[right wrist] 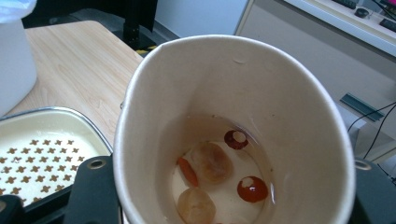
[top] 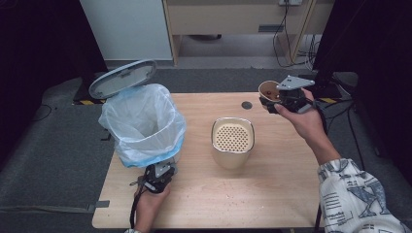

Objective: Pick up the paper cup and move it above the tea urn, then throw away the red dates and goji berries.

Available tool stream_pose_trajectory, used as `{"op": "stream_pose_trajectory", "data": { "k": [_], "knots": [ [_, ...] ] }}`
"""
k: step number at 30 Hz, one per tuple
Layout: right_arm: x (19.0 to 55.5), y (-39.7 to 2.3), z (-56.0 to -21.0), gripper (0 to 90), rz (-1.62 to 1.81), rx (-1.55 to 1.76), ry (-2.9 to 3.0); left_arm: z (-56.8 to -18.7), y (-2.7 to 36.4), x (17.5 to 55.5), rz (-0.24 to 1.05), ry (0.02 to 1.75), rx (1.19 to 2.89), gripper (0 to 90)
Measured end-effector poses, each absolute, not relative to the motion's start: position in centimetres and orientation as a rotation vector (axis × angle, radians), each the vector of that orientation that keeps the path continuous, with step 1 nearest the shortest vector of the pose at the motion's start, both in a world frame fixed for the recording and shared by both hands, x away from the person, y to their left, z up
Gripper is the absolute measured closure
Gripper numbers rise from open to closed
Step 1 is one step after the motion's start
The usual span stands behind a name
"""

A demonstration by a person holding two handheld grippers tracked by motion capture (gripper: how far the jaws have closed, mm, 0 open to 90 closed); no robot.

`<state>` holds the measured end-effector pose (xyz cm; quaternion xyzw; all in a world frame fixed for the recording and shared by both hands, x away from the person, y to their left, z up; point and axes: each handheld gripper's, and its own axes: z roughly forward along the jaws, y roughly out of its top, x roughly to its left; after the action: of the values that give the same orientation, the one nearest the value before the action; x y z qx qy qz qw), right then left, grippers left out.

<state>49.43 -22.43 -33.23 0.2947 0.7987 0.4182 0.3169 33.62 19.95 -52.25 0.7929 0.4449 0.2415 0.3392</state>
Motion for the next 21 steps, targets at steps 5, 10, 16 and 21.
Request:
{"op": "stream_pose_trajectory", "data": {
  "k": [5, 10, 16, 21],
  "knots": [
    [49.2, -21.9, -33.0, 36.8, 1.111, 0.737, 2.117, -52.2, 19.9, 33.6, 0.63, 1.158, 2.066, 87.5],
    [49.2, -21.6, -32.7, 36.8, 1.105, 0.729, 2.112, -52.2, 19.9, 33.6, 0.63, 1.157, 2.066, 87.5],
    [49.1, -21.2, -32.1, 36.8, 1.117, 0.708, 2.111, -52.3, 19.9, 33.6, 0.63, 1.157, 2.065, 87.4],
    [48.9, -20.8, -31.8, 36.8, 1.121, 0.688, 2.115, -52.2, 20.0, 33.6, 0.628, 1.157, 2.066, 87.4]
  ]
}}
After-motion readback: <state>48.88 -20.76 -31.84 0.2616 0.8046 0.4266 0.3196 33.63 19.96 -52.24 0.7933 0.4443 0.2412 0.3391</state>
